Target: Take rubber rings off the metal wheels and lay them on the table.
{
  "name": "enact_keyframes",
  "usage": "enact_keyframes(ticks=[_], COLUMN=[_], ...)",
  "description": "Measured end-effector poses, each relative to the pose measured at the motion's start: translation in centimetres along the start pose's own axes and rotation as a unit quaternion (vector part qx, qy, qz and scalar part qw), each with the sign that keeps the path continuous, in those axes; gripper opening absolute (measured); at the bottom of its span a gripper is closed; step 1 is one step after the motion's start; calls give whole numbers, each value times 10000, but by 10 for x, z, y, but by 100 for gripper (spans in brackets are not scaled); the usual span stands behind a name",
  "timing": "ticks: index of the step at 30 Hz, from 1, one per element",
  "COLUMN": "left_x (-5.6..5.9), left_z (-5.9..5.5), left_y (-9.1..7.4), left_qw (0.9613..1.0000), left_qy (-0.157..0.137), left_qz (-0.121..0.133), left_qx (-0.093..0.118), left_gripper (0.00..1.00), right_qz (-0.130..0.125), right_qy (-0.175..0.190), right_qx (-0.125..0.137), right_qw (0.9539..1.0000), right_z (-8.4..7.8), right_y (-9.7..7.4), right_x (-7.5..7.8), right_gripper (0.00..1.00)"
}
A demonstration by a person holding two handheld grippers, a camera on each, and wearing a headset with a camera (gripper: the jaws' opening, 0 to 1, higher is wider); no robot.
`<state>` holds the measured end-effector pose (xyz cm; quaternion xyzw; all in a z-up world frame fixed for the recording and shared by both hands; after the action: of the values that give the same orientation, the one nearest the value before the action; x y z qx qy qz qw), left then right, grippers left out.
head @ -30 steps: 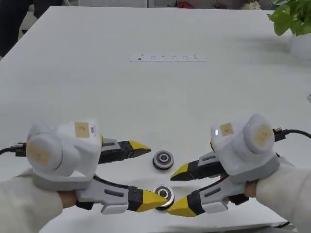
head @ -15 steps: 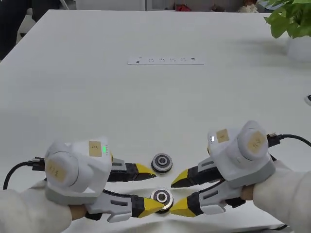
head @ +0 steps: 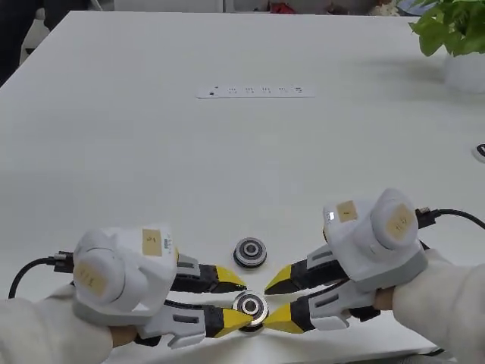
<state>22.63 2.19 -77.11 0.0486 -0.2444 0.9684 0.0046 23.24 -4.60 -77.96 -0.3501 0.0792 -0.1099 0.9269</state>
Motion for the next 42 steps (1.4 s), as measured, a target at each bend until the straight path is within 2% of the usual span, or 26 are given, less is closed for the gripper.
enact_keyframes(ticks=[4,8,17,20,30,37,42], left_x=[1,-3,-4,-6,-12,-12,-14], left_z=[-1,-1,-1,-1,0,0,0], left_y=[2,2,4,4,4,4,3], left_qw=[10000,9999,9999,9998,9996,9995,9994], left_qy=[63,137,117,115,114,111,101], left_qz=[-53,42,87,112,206,213,246], left_qx=[-26,-19,78,90,183,192,200], left_gripper=[20,16,14,14,13,13,14], right_qz=[28,2,-61,-100,-239,-234,-333], right_qy=[-51,-108,-270,-224,-253,-184,-302], right_qx=[5,6,72,71,18,-88,-96], right_qw=[10000,9999,9996,9997,9994,9995,9989], right_z=[0,-1,1,0,-2,-3,-2], right_y=[1,2,4,4,2,2,2], right_x=[-1,-1,0,3,9,10,12], right_gripper=[21,21,21,20,12,8,3])
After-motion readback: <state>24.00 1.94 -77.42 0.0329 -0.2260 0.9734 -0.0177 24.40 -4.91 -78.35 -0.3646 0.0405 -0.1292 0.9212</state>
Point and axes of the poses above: the centre of the closed fingertips' face, and the gripper's own axes: y roughly forward along the fingers, x roughly to its right, z roughly out of its top, the point moved 4 cm from there along -y, roughly backward along the fingers, and after that the axes turned 10 degrees about -z, right-handed, at the moved point
